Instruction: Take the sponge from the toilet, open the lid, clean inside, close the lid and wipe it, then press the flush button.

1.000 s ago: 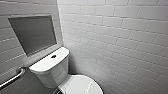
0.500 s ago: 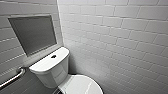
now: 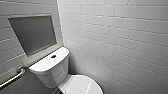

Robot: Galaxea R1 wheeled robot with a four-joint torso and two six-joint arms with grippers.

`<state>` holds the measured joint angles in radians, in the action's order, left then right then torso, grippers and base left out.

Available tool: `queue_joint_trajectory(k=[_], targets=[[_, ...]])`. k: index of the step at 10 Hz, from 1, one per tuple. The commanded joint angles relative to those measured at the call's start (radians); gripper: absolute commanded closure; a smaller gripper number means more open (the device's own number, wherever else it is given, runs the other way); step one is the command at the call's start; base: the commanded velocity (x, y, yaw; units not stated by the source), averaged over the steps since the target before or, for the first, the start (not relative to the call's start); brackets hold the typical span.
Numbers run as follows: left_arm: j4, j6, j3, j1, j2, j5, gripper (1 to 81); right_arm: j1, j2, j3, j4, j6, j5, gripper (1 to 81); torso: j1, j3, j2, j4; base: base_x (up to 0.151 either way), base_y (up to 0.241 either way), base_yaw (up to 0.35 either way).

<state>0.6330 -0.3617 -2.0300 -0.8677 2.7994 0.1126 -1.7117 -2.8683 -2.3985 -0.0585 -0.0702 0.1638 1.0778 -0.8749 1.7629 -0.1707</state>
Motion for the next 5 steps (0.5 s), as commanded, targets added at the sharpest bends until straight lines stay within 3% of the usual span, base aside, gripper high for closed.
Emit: queue_joint_trajectory(k=[1,5], targets=[[-0.018,0.004,-0.016,0.13,0.028,-0.053,1.0,0.039,-0.002,0.004,-0.006,-0.002,-0.001,81.1,0.0,0.0,0.0,0.0,0.0,0.0,0.0],[-0.015,0.004,-0.069,0.143,0.059,-0.053,1.0,0.039,-0.002,0.004,-0.006,-0.002,-0.001,81.1,0.0,0.0,0.0,0.0,0.0,0.0,0.0]])
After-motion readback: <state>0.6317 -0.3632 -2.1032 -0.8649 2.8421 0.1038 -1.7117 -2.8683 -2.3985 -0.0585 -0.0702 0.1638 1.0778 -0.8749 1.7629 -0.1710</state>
